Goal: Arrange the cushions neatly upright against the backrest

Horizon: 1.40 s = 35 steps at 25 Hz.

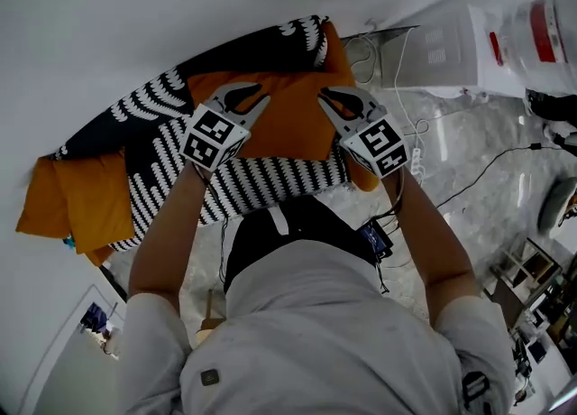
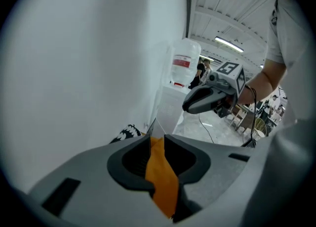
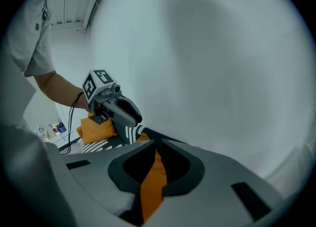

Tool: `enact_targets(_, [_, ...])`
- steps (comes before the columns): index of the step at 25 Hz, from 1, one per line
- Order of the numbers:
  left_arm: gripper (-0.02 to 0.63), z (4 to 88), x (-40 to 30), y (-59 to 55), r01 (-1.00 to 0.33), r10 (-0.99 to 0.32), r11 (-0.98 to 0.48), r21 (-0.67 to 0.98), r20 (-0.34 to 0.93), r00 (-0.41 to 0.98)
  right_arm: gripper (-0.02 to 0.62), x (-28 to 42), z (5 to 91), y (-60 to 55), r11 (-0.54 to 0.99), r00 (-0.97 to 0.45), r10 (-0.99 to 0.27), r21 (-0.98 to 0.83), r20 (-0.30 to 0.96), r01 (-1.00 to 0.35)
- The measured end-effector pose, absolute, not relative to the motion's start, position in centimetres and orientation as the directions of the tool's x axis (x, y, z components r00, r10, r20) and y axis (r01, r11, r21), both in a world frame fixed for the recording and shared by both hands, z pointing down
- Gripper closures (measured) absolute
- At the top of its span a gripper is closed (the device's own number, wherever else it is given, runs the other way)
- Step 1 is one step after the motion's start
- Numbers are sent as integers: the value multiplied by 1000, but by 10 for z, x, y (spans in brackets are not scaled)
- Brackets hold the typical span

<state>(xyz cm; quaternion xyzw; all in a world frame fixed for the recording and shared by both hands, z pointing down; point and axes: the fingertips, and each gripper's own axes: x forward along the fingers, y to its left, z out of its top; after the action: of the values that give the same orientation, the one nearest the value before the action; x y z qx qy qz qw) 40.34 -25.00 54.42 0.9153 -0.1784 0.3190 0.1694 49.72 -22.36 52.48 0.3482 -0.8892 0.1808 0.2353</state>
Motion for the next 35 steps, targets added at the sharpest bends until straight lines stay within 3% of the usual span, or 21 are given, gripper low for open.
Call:
enact_targets(10, [409,652,390,-265,-313,-60,-930,193,760,648,419,495,622,-244,776,-648,-343,-184,680,-603])
enact_targets(21, [373,750,374,-282,-151,97,-970,191,872,480,376,511,733,-247,855,-559,-157,-172,814,-490])
enact_targets(35, [350,842,347,-295,8,270,-961,276,934,233,347,509,826,-263,901,-483,17,-223,875,-372])
